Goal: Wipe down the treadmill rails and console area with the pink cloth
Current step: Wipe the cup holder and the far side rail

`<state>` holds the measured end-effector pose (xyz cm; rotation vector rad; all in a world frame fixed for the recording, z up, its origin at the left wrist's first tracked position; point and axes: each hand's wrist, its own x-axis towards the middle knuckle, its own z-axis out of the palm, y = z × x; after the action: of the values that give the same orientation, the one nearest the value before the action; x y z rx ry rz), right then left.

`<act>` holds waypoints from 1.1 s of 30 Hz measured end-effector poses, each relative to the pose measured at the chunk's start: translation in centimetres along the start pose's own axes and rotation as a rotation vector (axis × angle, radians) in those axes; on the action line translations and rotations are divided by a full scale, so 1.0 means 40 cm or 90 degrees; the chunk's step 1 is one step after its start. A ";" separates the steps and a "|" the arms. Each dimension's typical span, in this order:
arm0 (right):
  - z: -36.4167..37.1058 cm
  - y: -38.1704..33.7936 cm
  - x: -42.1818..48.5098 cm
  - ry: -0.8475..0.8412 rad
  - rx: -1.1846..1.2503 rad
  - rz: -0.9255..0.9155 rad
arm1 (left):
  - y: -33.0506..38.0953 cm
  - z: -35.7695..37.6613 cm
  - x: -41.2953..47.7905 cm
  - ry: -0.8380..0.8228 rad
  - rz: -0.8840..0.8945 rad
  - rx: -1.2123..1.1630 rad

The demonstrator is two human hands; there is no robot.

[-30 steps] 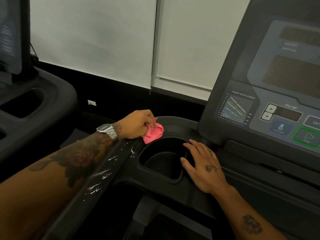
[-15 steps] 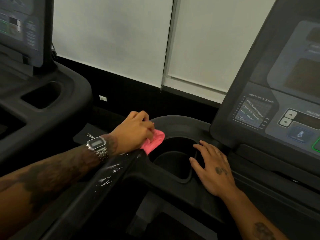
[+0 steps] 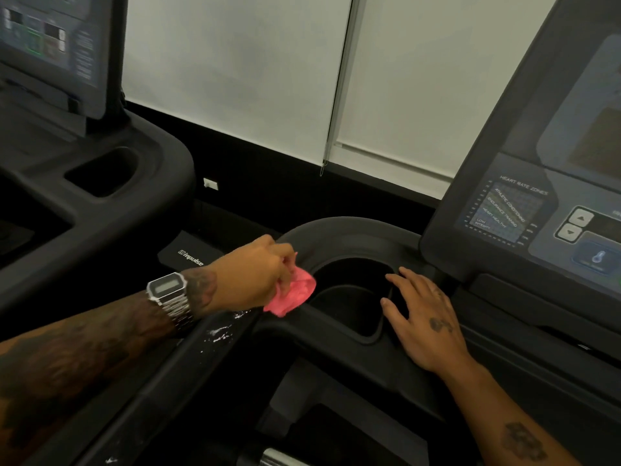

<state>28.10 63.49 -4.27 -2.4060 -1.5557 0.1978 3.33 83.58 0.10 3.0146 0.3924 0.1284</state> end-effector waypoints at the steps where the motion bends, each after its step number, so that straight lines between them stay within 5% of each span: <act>1: 0.001 0.000 0.001 0.001 0.001 0.002 | 0.012 -0.009 -0.015 -0.056 0.008 0.023; 5: 0.002 0.001 0.001 0.000 -0.005 0.007 | 0.039 -0.021 -0.023 -0.204 0.002 0.105; 18: 0.002 0.001 0.007 0.025 -0.008 0.005 | 0.010 0.036 0.165 0.127 -0.136 -0.071; 33: 0.000 -0.063 -0.026 0.029 0.026 0.036 | 0.072 0.041 -0.220 0.051 -0.103 -0.058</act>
<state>25.48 63.51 -3.56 -2.4086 -1.4513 0.1834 -4.28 78.36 -1.85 2.8801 0.6174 0.2471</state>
